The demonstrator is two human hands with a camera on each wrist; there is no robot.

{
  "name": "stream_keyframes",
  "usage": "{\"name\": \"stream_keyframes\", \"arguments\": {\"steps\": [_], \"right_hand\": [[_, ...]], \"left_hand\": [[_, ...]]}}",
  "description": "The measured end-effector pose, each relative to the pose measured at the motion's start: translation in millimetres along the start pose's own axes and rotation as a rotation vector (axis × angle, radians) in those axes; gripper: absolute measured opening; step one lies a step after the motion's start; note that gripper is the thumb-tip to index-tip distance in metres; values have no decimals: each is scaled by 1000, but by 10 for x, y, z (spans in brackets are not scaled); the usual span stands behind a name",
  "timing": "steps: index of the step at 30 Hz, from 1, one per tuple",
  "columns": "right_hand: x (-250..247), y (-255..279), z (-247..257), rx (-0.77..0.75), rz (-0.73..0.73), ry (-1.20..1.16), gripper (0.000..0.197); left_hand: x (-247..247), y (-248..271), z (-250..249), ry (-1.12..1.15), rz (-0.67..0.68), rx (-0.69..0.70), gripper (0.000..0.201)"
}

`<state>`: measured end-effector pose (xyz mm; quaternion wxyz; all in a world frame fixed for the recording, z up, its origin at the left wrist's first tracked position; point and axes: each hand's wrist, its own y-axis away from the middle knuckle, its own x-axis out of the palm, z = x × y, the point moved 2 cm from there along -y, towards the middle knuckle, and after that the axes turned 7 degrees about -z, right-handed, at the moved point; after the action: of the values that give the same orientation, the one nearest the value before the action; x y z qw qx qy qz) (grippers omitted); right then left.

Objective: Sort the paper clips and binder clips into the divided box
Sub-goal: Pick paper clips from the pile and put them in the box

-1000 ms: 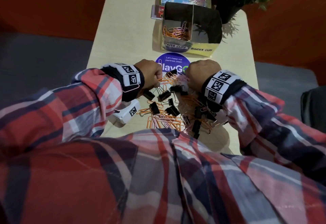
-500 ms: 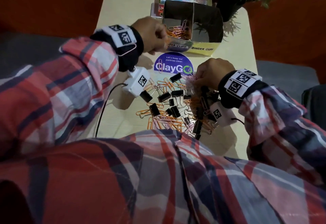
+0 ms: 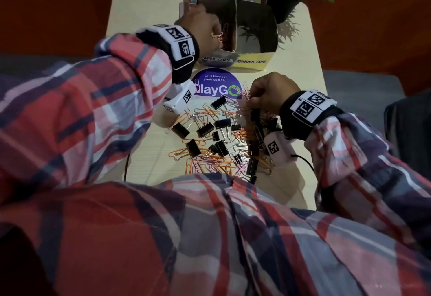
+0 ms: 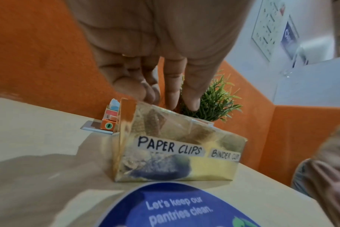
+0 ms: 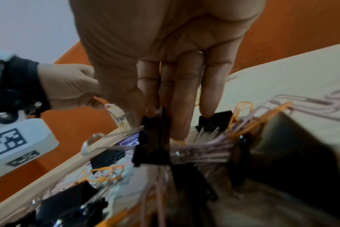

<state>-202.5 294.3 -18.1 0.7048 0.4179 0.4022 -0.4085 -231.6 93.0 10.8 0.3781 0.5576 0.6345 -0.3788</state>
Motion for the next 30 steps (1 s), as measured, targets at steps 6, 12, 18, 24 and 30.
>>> {"name": "stream_keyframes", "arguments": {"steps": [6, 12, 18, 24, 30], "right_hand": [[-75, 22, 101, 49, 24, -170, 15], [-141, -45, 130, 17, -28, -280, 13], [-438, -256, 397, -77, -94, -234, 7], [-786, -648, 897, -228, -226, -1, 7], [-581, -1066, 1246, -313, -236, 424, 15]], "left_hand": [[-70, 496, 125, 66, 21, 49, 17], [12, 990, 461, -131, 383, 3, 46], [58, 1193, 614, -243, 513, 99, 70], [124, 1140, 560, -80, 454, 15, 39], [166, 1051, 535, -100, 429, 33, 44]]}}
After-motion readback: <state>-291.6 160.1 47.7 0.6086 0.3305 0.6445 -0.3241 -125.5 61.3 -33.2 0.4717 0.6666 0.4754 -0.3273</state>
